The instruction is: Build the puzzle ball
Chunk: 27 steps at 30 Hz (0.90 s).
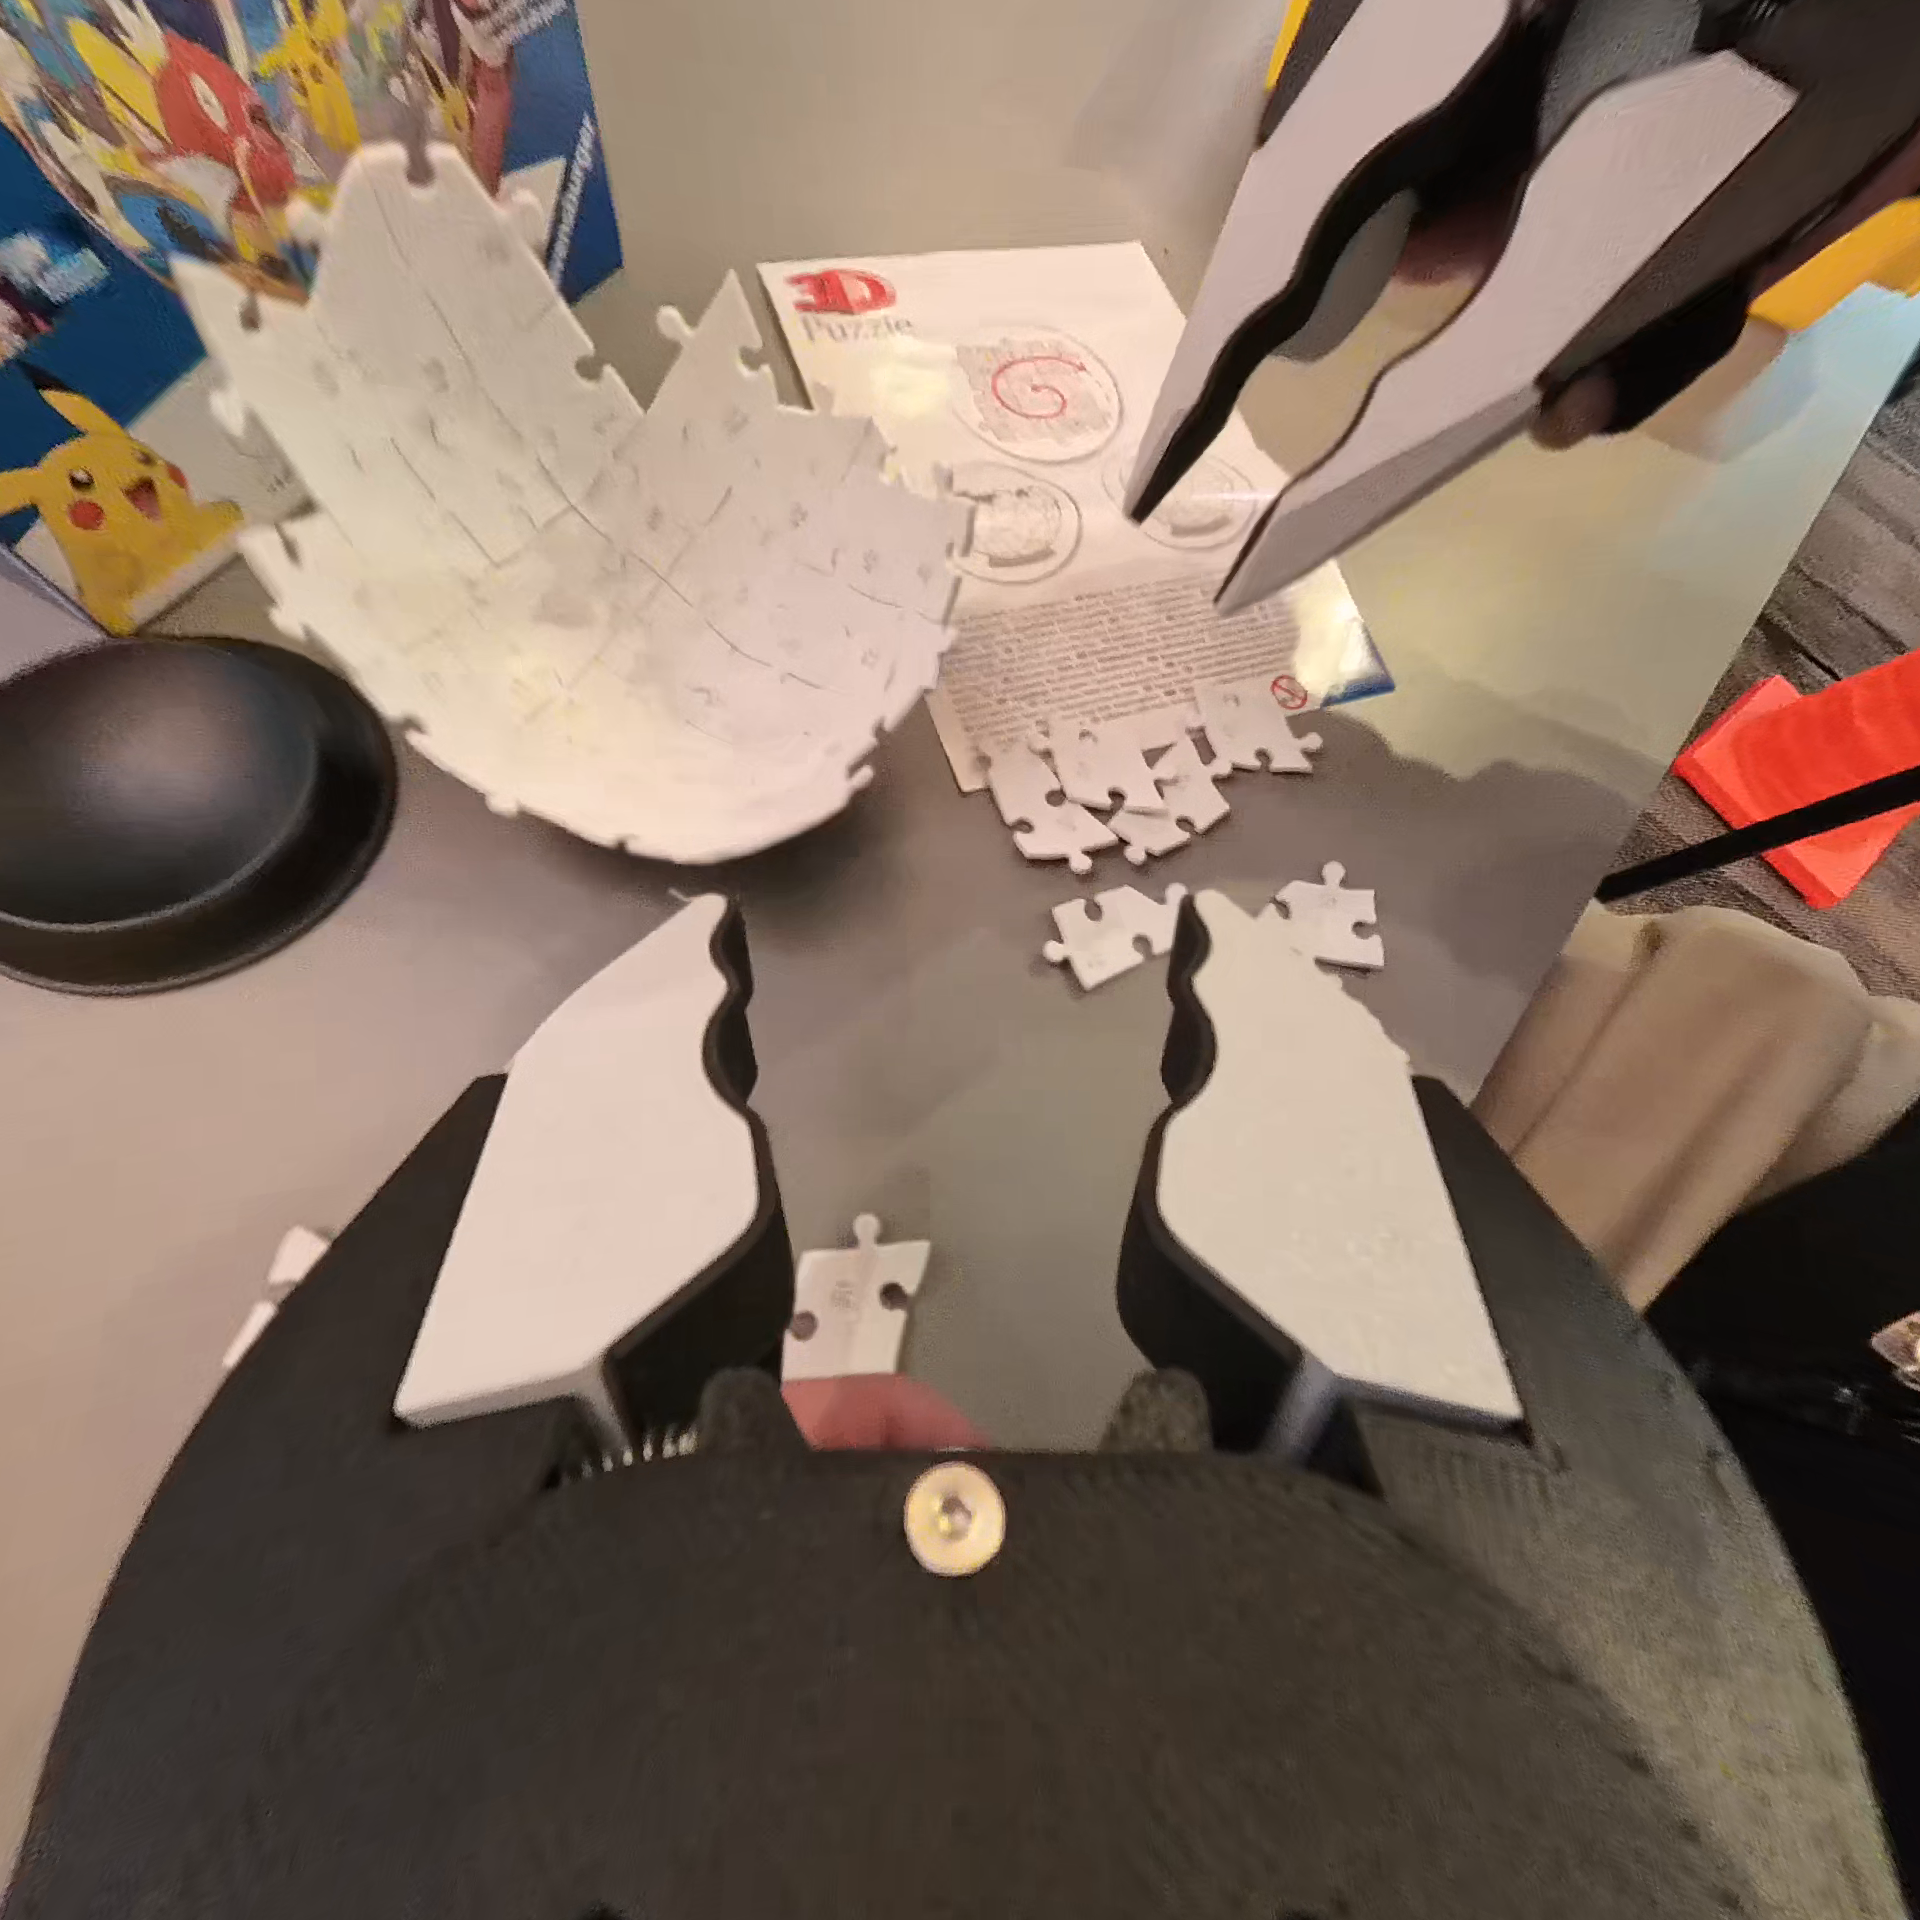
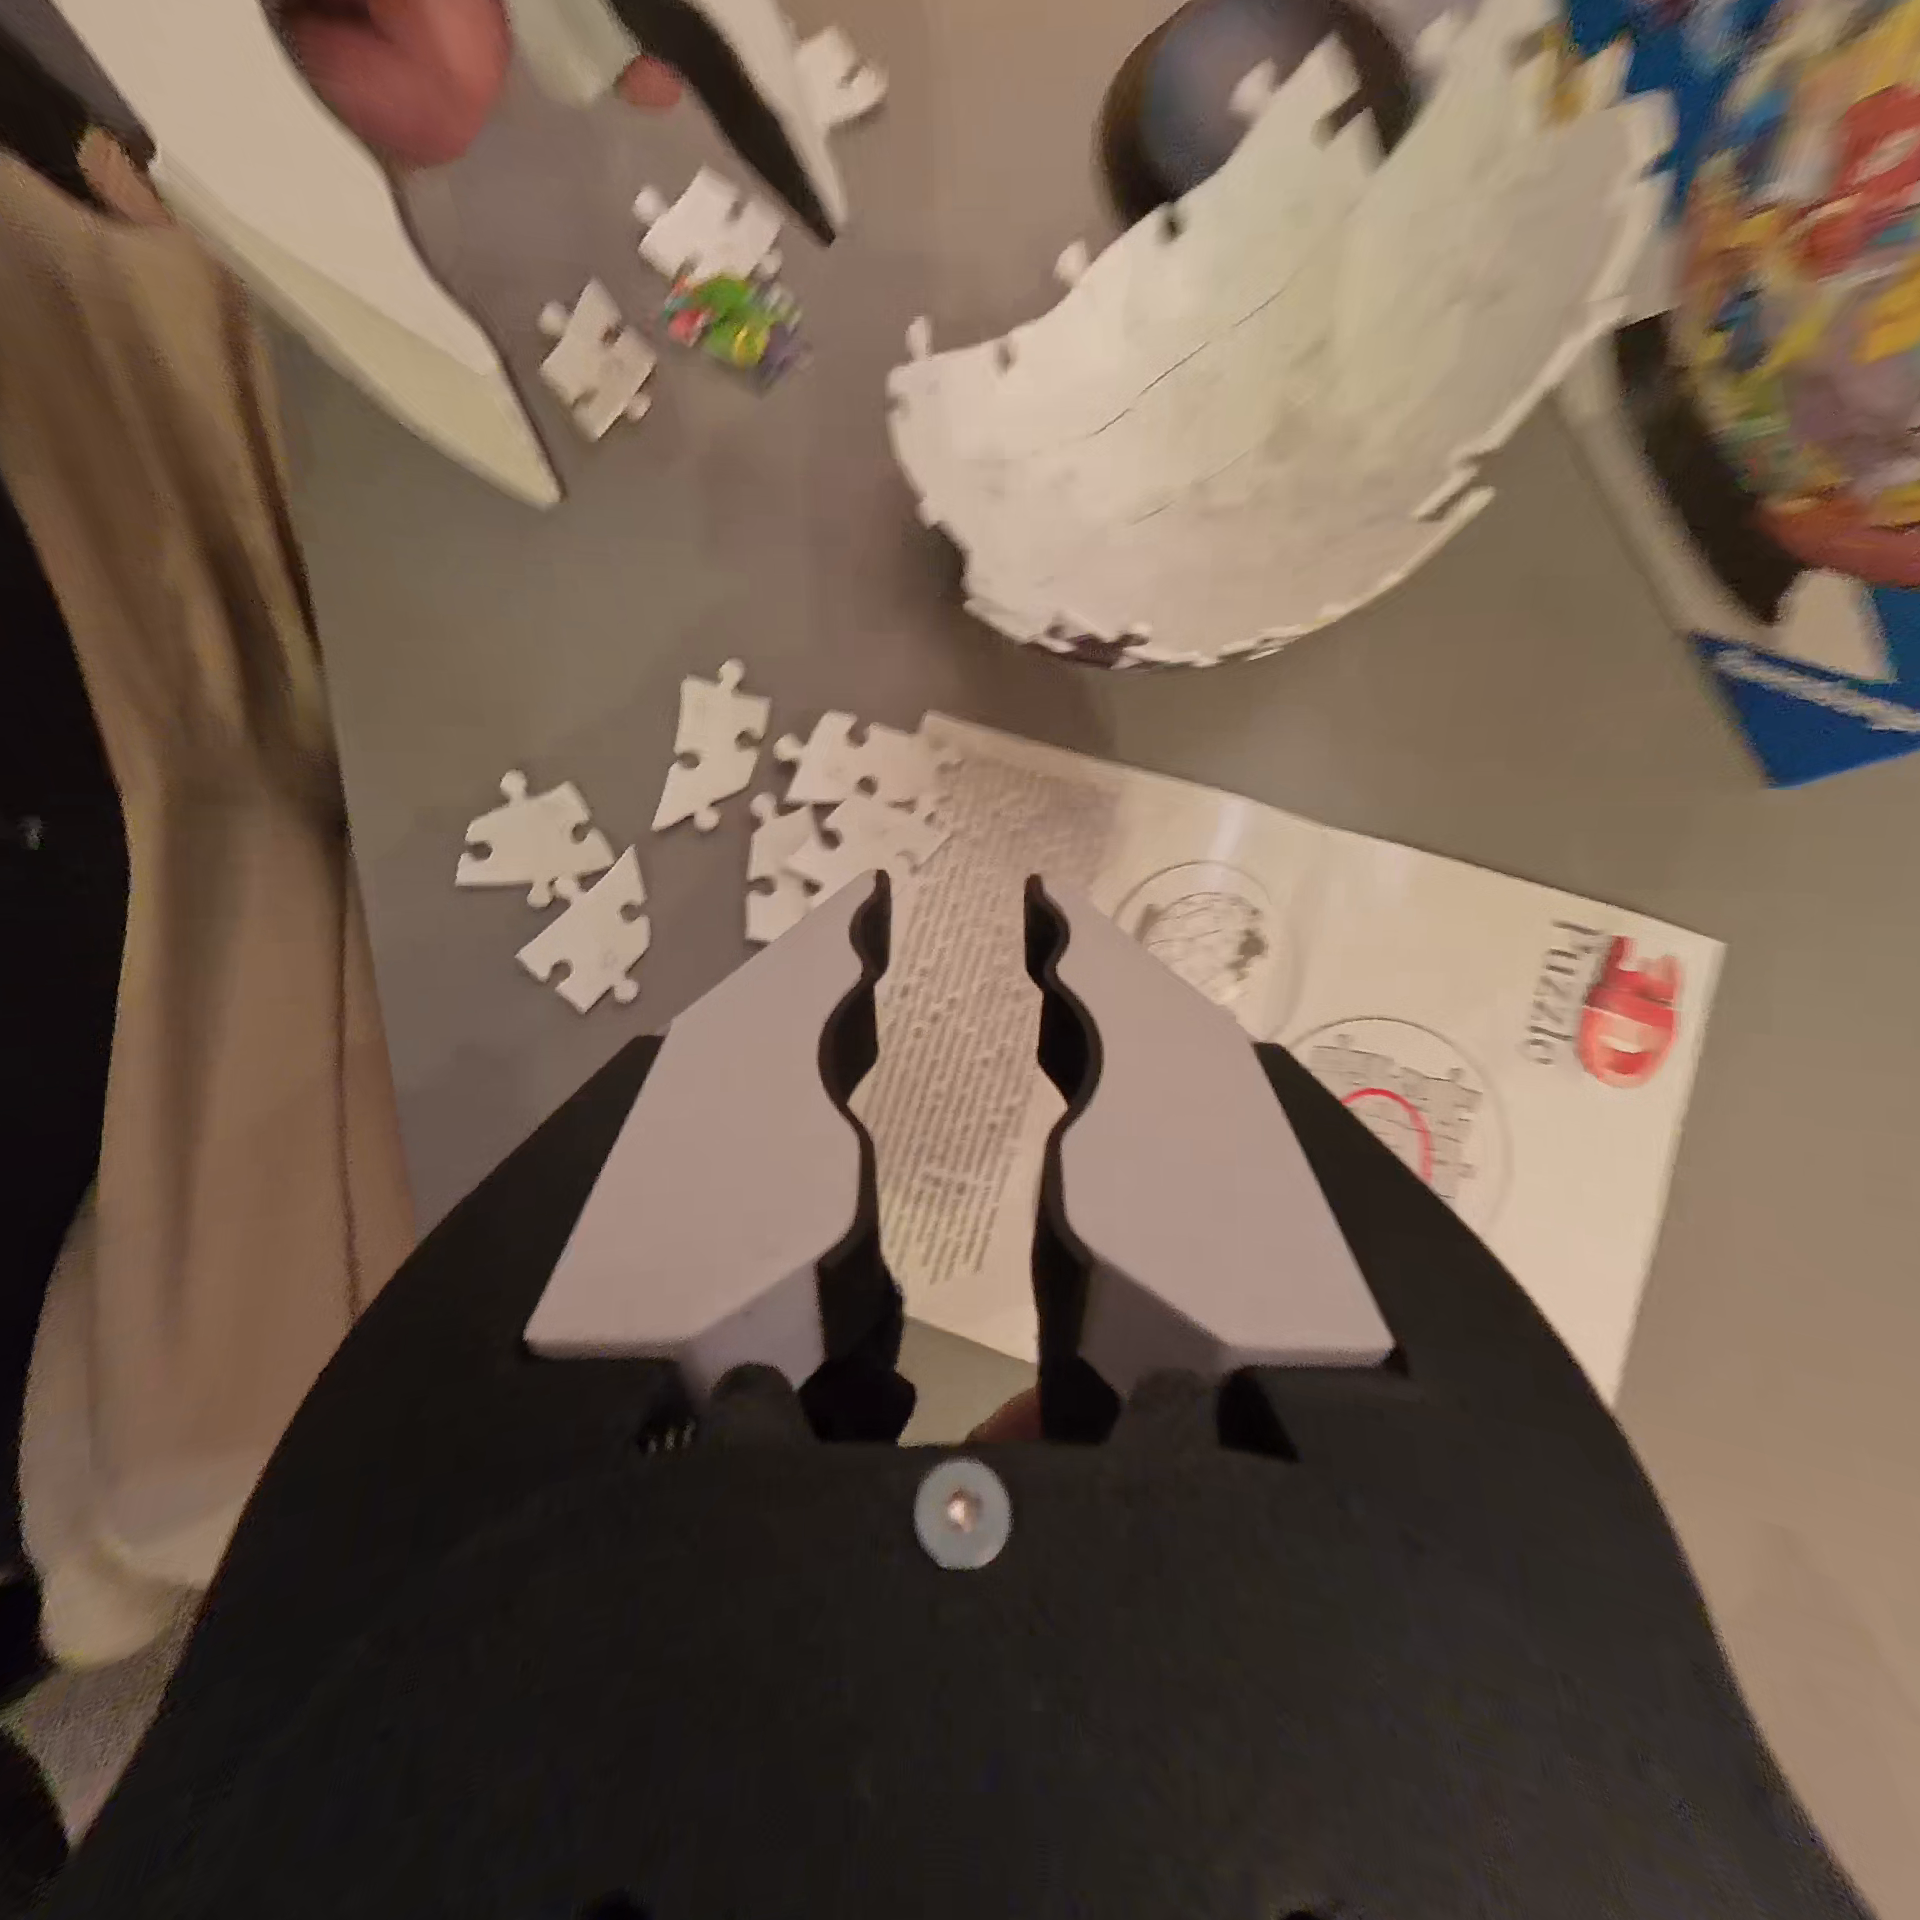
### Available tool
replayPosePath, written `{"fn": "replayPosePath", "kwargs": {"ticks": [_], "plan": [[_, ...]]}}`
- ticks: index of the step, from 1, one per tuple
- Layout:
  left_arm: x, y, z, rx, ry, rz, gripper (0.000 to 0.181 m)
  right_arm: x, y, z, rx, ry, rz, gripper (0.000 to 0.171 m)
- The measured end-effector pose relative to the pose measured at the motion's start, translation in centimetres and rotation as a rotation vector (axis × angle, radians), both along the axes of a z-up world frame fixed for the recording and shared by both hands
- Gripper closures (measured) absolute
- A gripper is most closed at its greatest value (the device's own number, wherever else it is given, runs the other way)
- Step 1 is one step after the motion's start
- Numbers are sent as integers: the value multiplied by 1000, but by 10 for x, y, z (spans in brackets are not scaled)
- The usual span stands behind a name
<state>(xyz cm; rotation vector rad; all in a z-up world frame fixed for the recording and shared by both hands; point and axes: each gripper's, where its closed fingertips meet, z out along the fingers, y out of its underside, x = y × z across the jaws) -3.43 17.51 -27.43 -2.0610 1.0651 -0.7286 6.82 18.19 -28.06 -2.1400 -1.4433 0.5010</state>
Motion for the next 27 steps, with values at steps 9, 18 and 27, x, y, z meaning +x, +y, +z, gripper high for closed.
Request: {"fn": "replayPosePath", "kwargs": {"ticks": [9,18,27], "plan": [[30,-51,-27,-13,70,-125,116,-39,-14,-33,86,-80,148,157],[46,-64,-53,10,182,-177,121,-56,-13,-48,66,-71,126,166],[26,-56,-53,-12,198,-152,121,-42,0,-33,62,-20,38,153]]}}
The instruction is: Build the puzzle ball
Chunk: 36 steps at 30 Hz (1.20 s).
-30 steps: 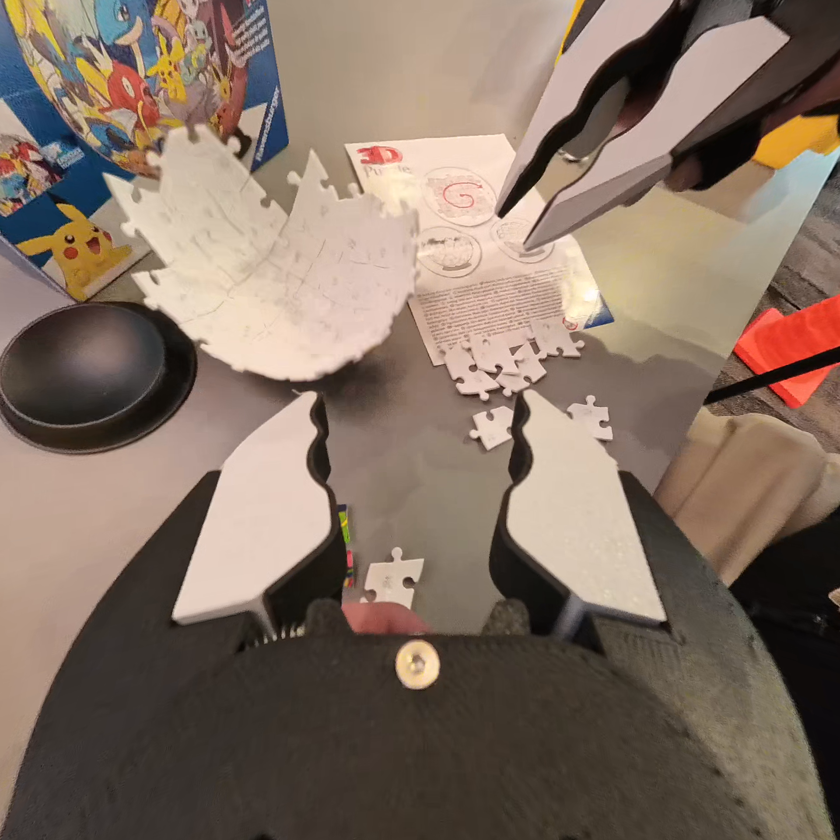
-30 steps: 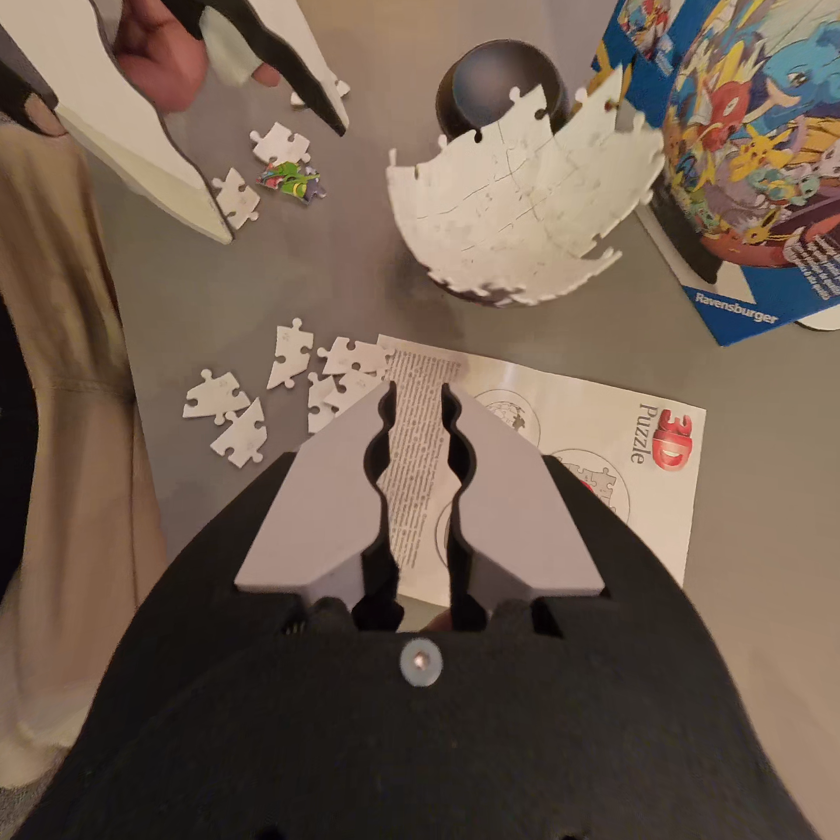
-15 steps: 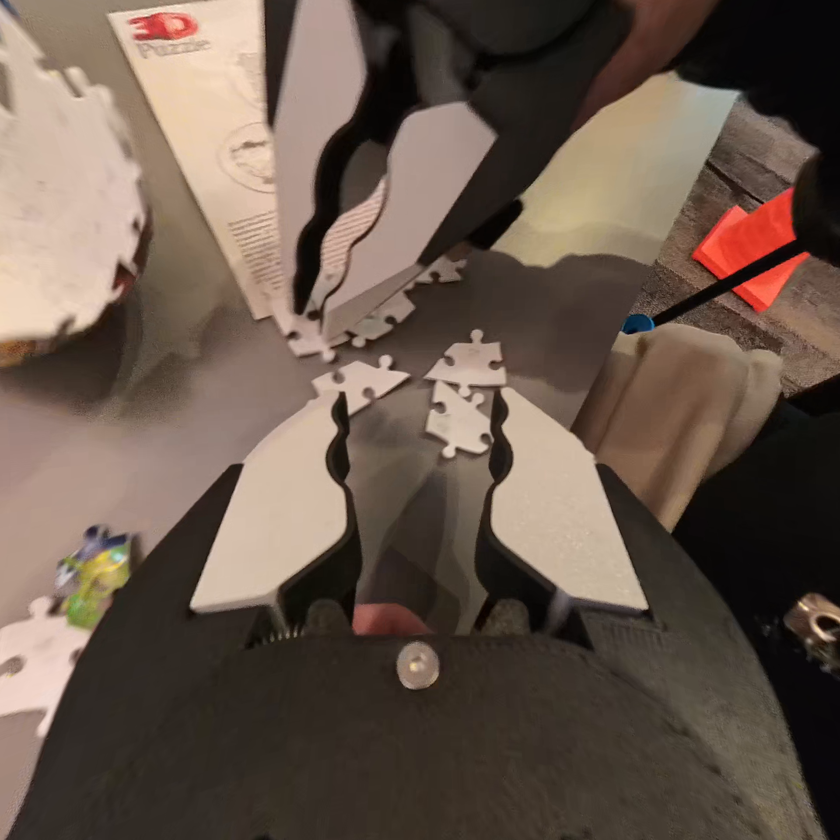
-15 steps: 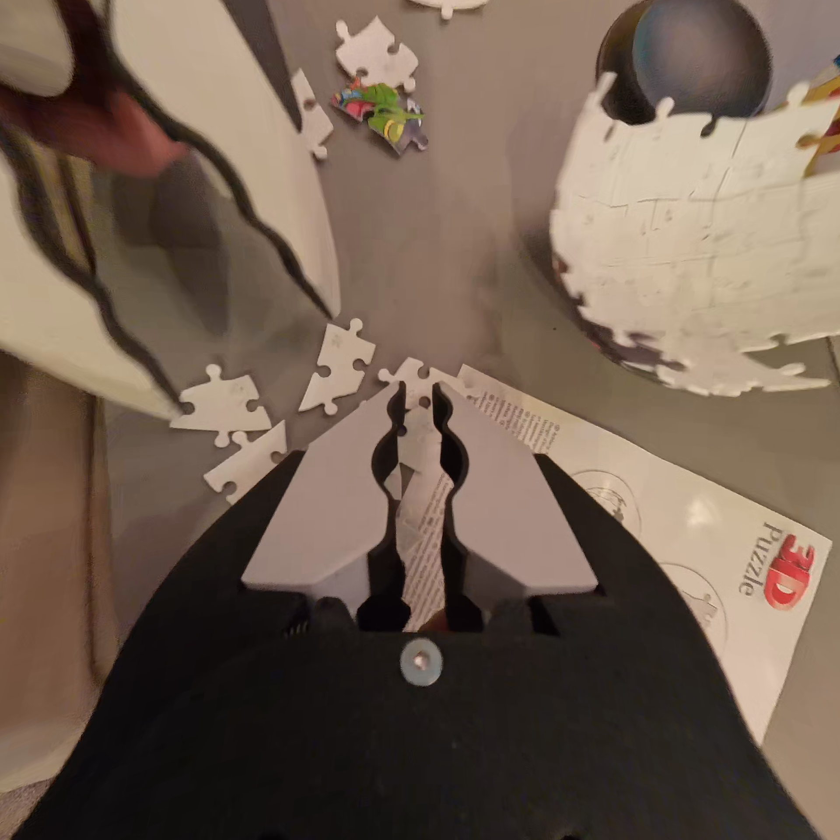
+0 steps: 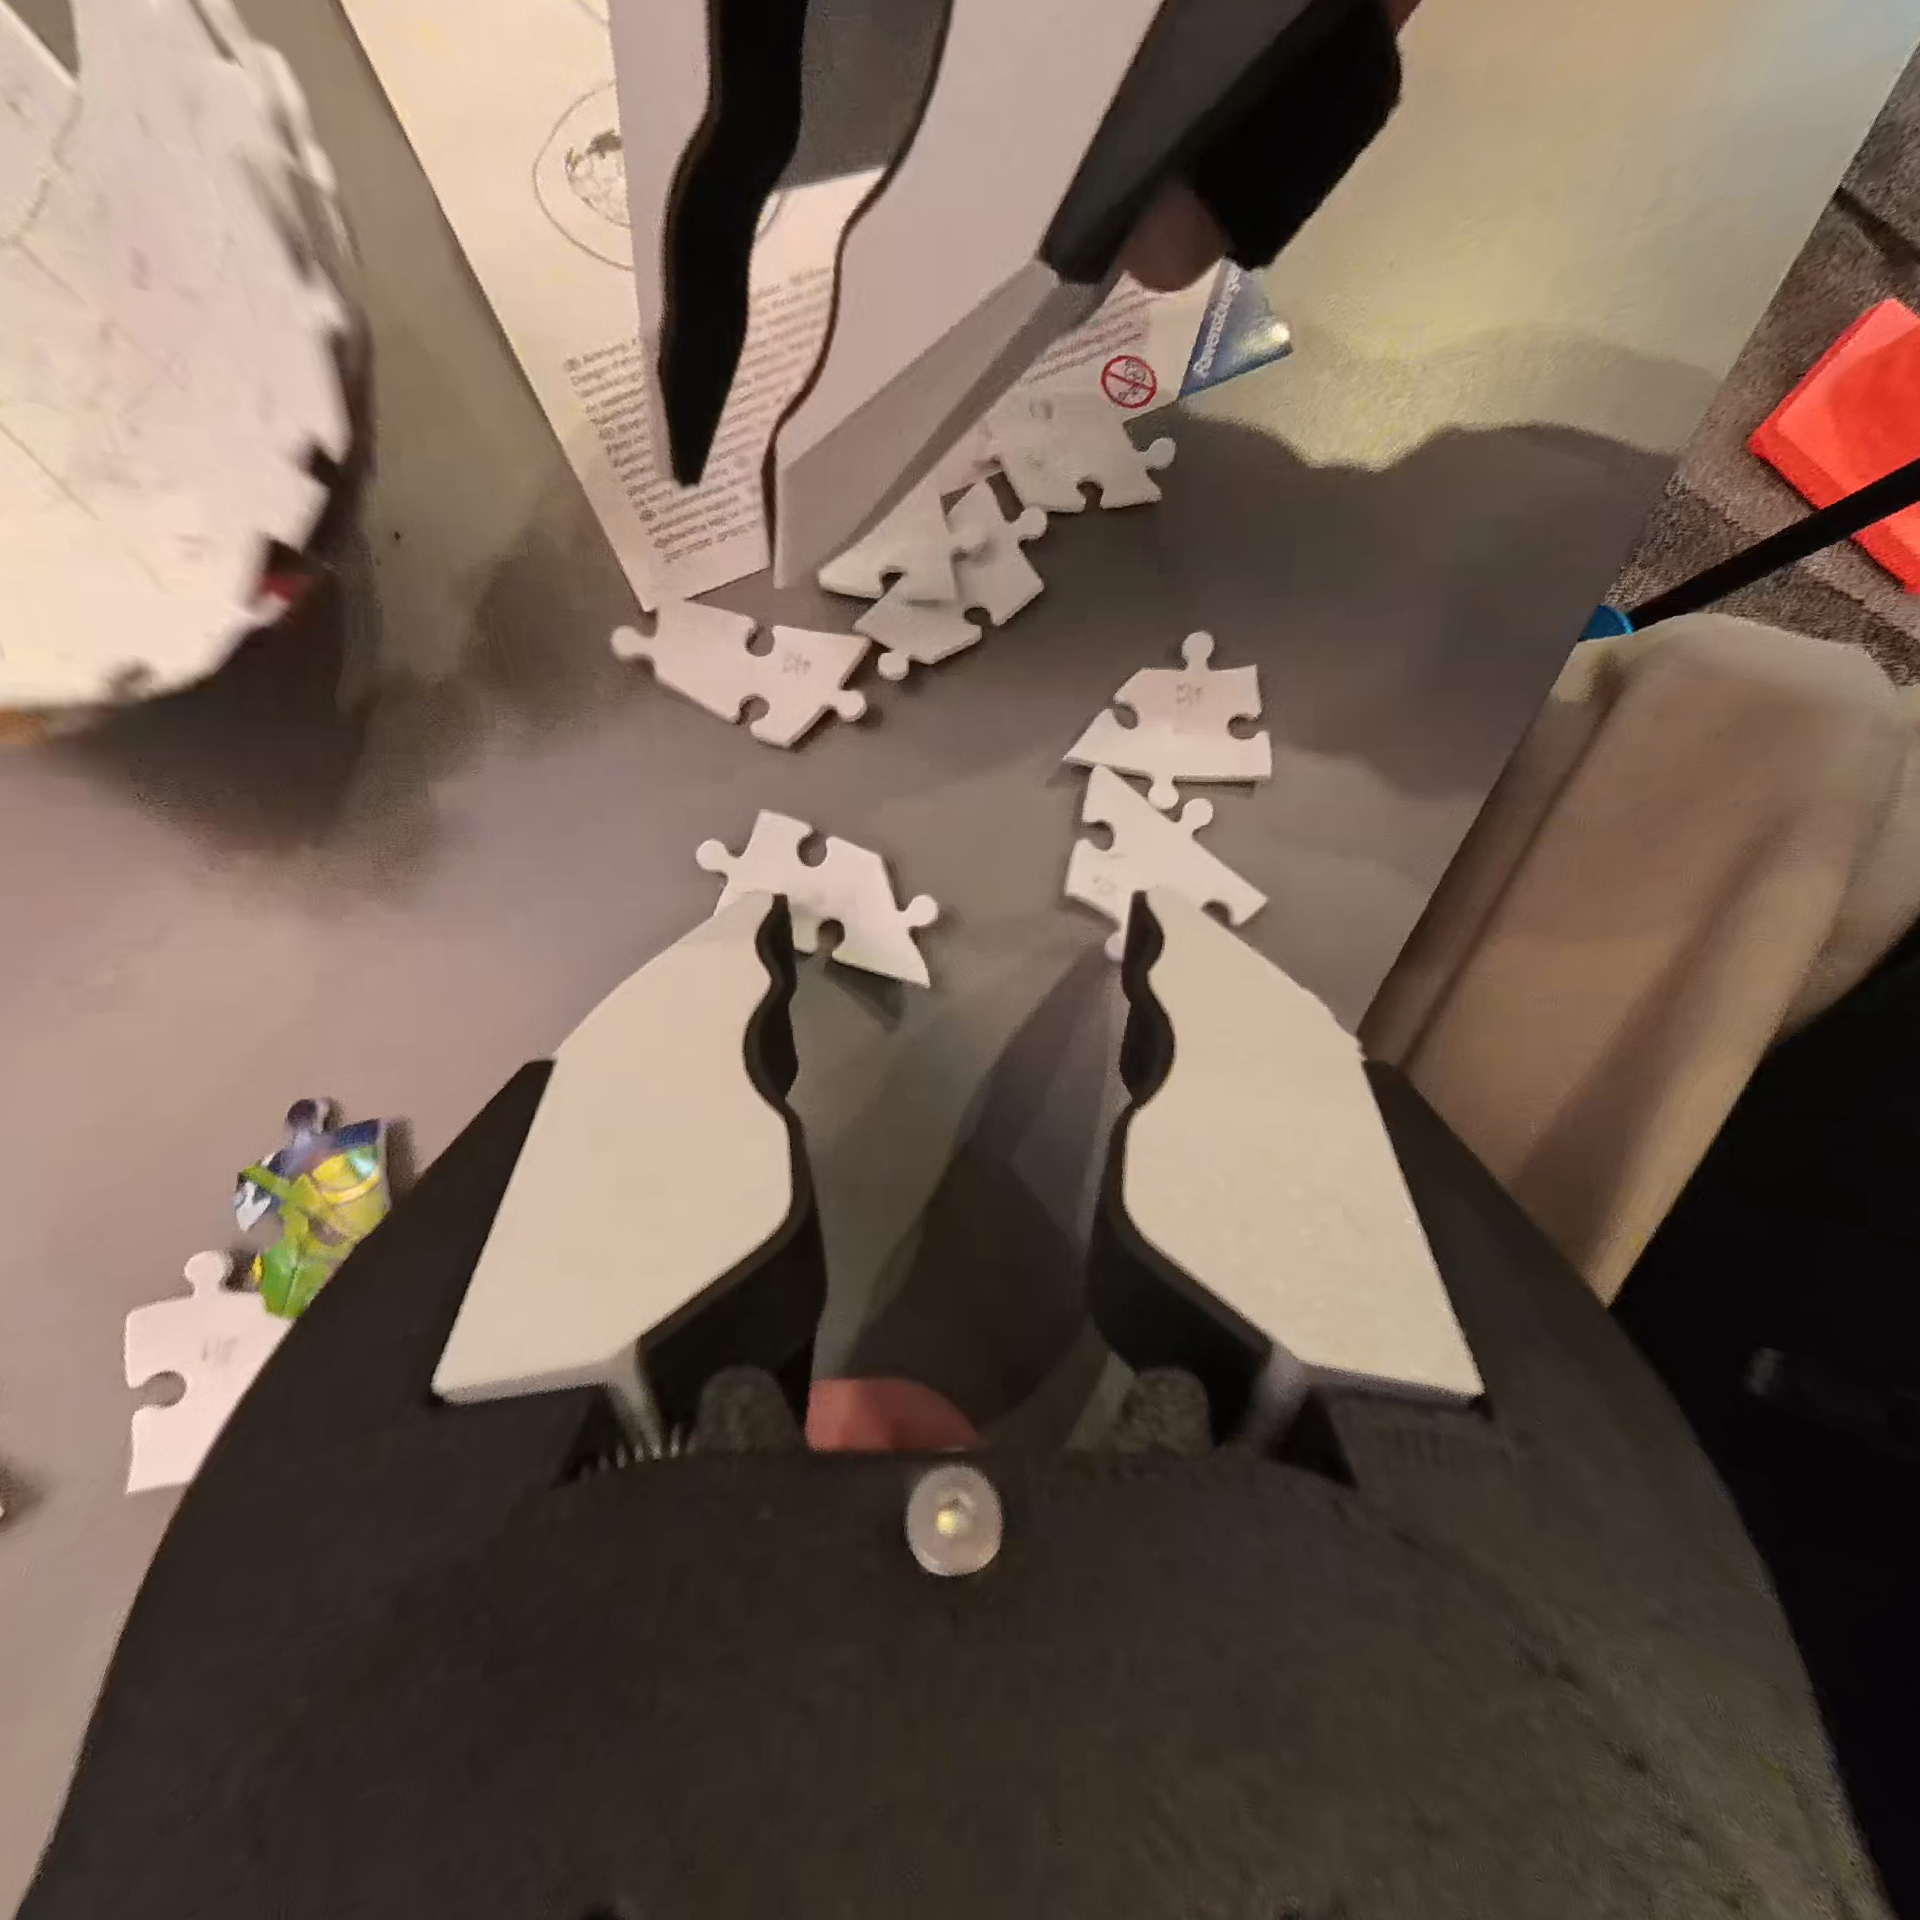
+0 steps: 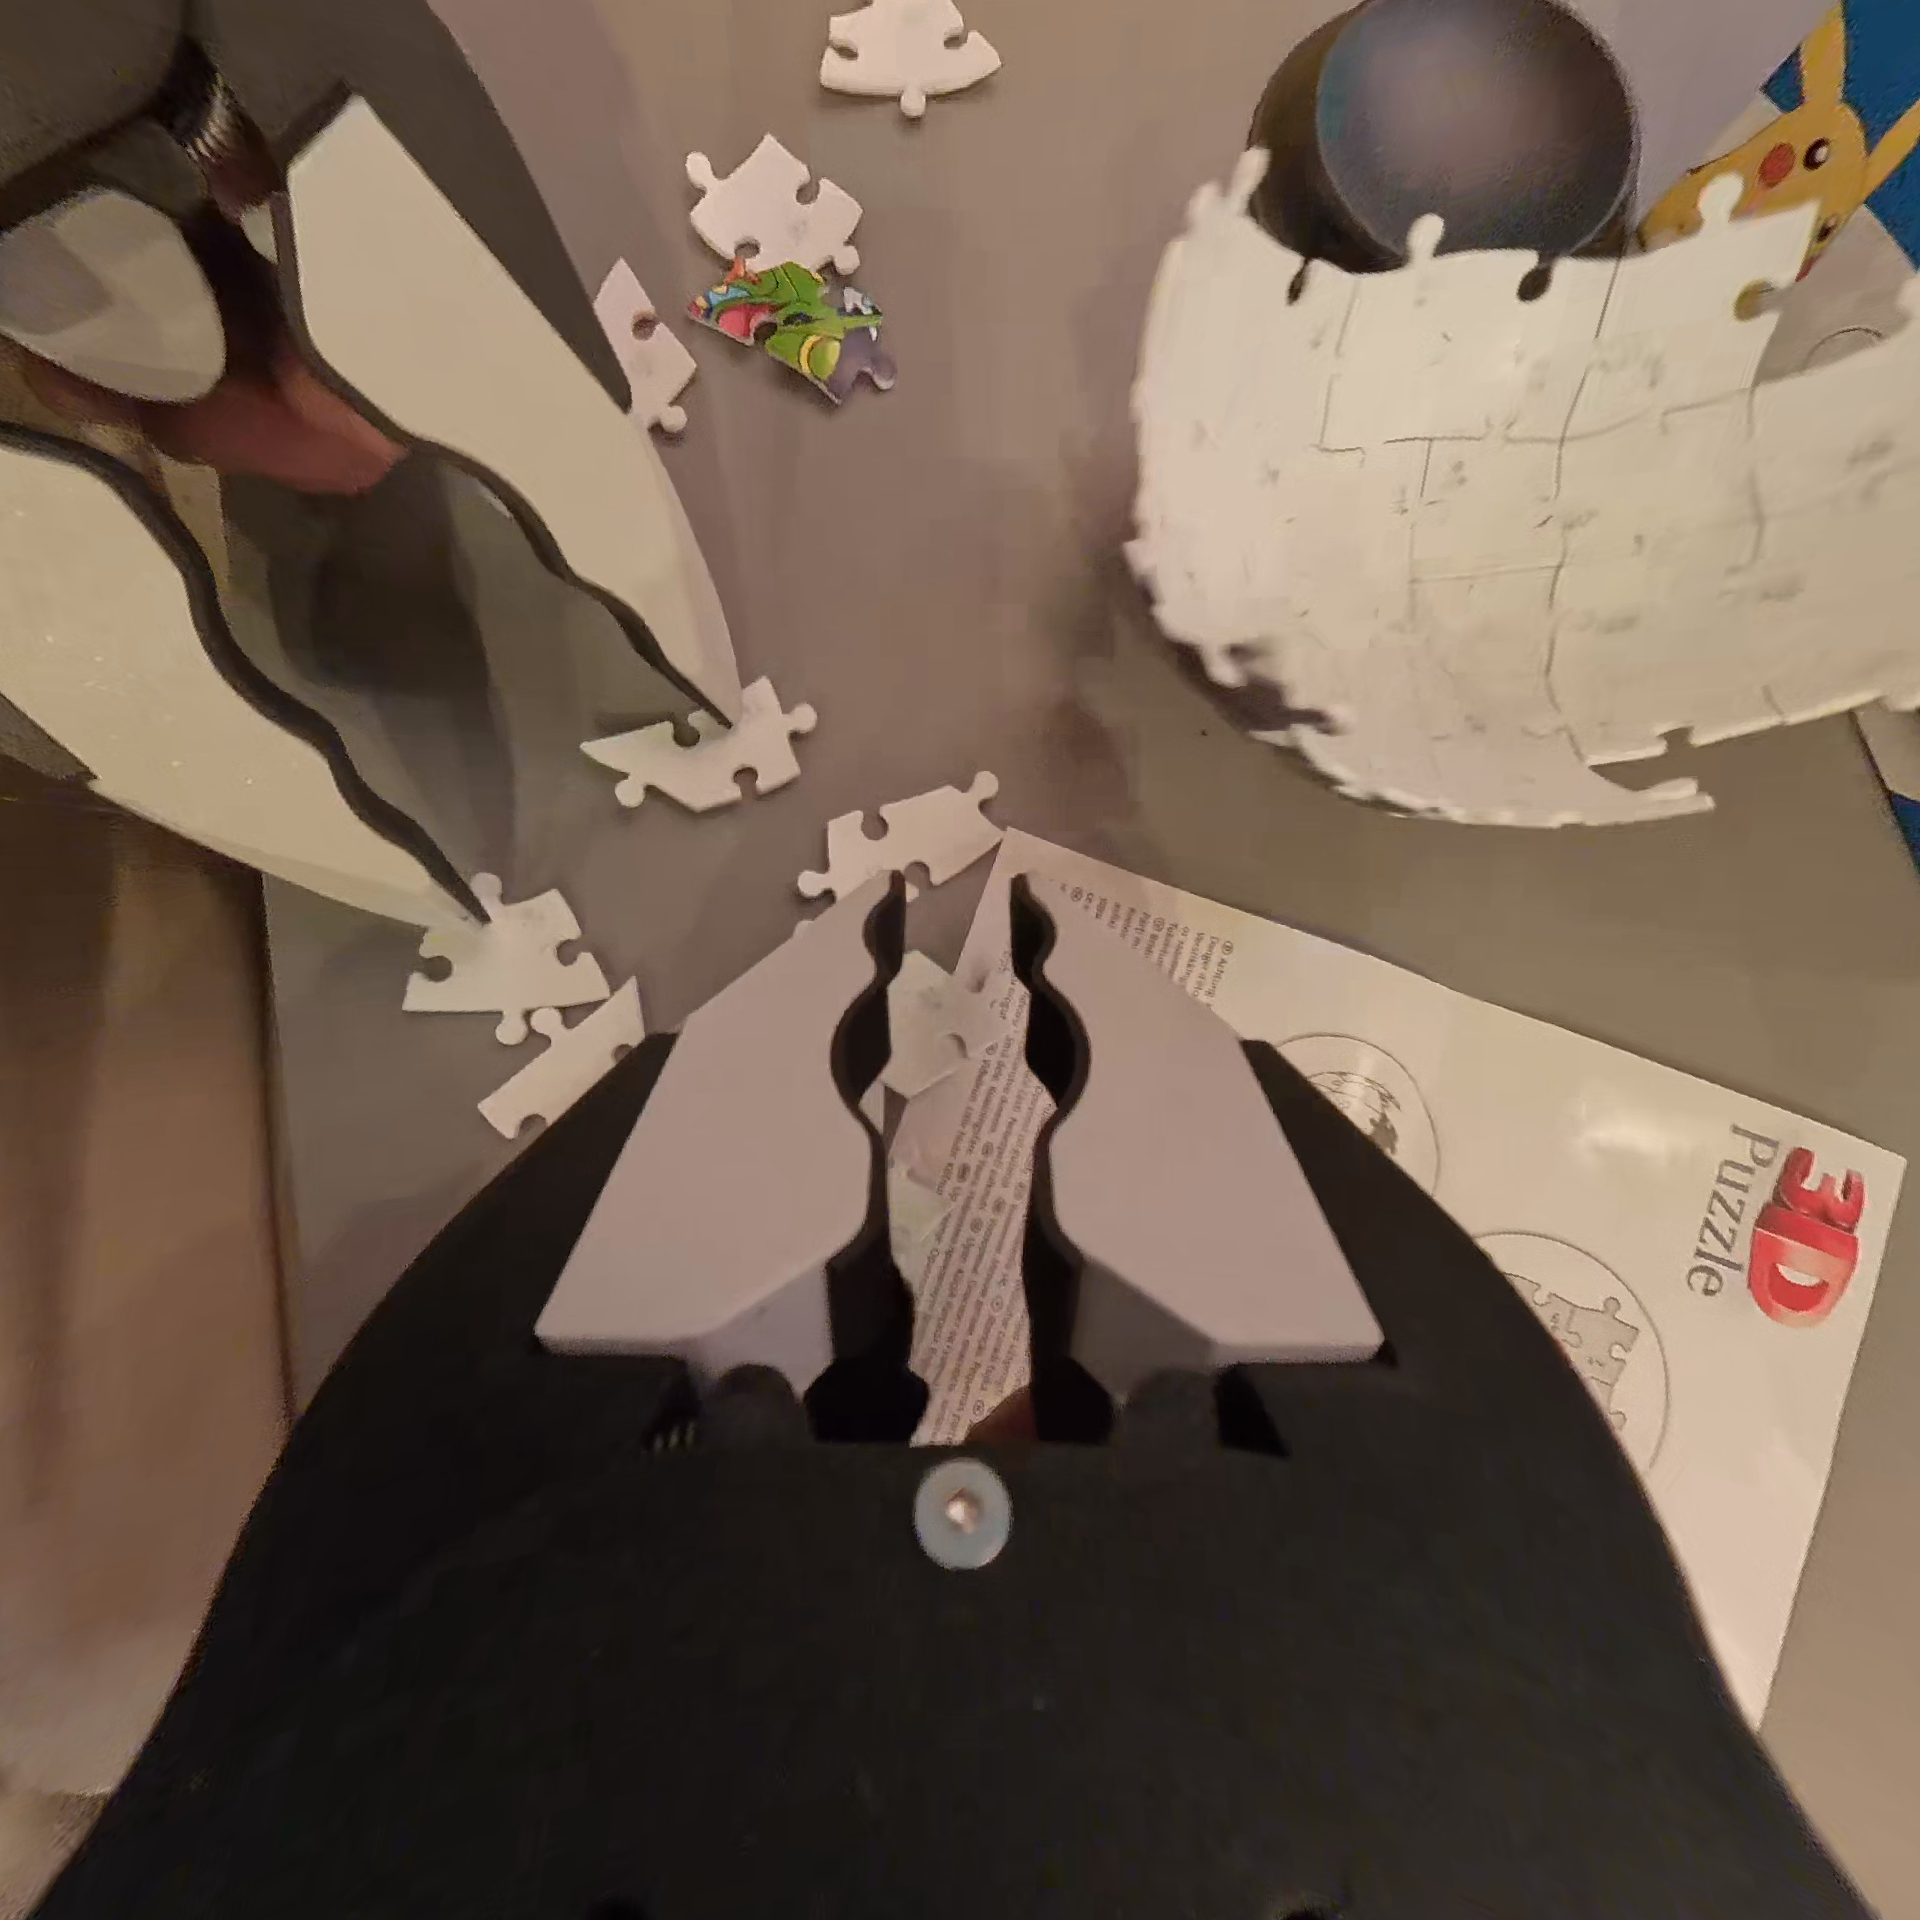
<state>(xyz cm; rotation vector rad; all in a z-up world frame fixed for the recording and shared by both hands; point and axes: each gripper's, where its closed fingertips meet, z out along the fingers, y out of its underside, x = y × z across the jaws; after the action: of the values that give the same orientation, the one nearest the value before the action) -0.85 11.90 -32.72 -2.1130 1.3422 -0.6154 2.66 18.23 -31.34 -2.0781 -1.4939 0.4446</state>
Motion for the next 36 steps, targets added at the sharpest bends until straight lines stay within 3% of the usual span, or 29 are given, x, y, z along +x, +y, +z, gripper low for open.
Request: {"fn": "replayPosePath", "kwargs": {"ticks": [11,18,28,34,36], "plan": [[-20,10,10,-11,-41,38,112,8,-25,-14,-95,-75,-35,151],[-14,7,12,21,-50,-16,112,35,-4,1,-59,-51,-154,152],[9,11,16,37,-48,-96,110,22,-20,-14,-94,-45,-98,134],[15,13,9,55,-16,-117,110,18,-18,-16,-94,-46,-104,139],[15,13,5,68,10,-129,110,16,-18,-16,-82,-43,-100,148]]}}
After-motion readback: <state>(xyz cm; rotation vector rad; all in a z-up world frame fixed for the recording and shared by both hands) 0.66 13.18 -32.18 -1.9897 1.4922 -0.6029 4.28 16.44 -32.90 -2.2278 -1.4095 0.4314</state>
